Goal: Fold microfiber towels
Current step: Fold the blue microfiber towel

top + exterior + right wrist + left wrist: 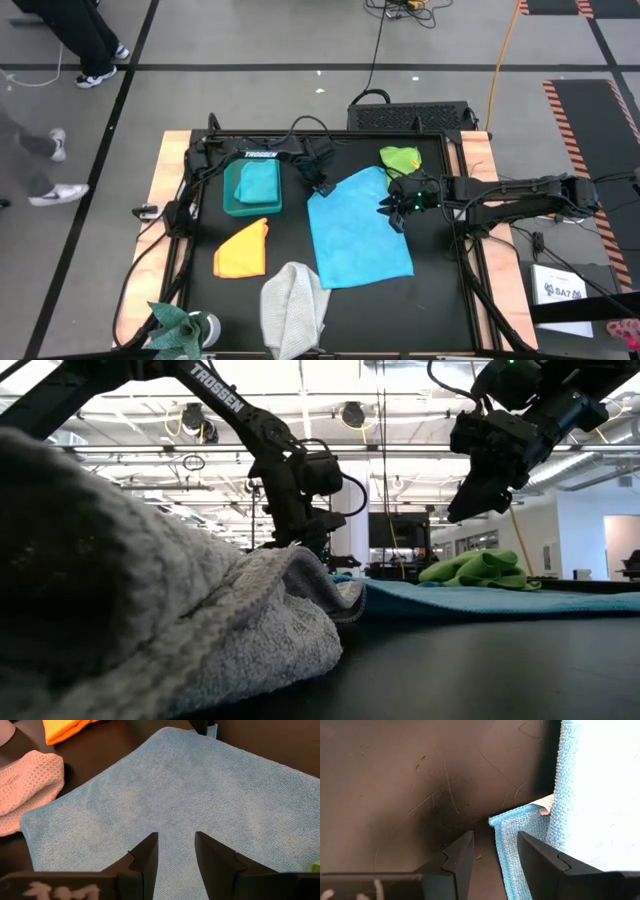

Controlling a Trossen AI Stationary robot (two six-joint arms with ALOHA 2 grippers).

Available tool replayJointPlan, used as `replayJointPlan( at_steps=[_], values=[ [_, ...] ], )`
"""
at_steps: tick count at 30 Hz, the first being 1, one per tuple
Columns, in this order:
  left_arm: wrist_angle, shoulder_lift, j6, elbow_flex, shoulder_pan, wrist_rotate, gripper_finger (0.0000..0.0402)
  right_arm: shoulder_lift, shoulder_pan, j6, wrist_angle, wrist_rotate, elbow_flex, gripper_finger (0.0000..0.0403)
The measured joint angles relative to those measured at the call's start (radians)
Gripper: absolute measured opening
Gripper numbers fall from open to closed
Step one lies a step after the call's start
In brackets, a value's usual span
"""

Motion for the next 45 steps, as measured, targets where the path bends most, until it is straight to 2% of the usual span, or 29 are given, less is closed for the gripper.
replayJointPlan(
  at_steps=[11, 14, 20, 28, 39, 43, 45],
  values=[
    [0.003, 0.001, -0.030, -0.001, -0.007, 0.008, 0.0147, 0.000, 0.000, 0.000, -0.001, 0.000, 0.000, 0.0119],
    [0.000, 0.001, -0.035, -0.001, -0.013, 0.005, 0.0115, 0.000, 0.000, 0.000, -0.001, 0.001, 0.000, 0.0119],
    [-0.001, 0.002, -0.034, -0.002, -0.016, -0.009, 0.0012, 0.000, 0.000, 0.000, -0.001, 0.004, 0.000, 0.0119],
    [-0.019, -0.024, -0.027, -0.006, -0.017, -0.036, 0.0002, 0.000, 0.000, 0.000, -0.002, 0.004, 0.000, 0.0119],
    [-0.007, -0.161, -0.029, -0.004, -0.013, -0.179, 0.0001, 0.000, 0.000, -0.018, 0.001, 0.005, 0.000, 0.0119],
    [-0.009, -0.164, -0.036, -0.003, -0.014, -0.182, 0.0001, 0.000, -0.003, -0.033, -0.014, 0.067, 0.000, 0.0113],
    [-0.008, -0.164, -0.039, -0.003, -0.019, -0.183, 0.0001, 0.000, -0.016, -0.056, -0.106, 0.109, 0.019, 0.0106]
  ],
)
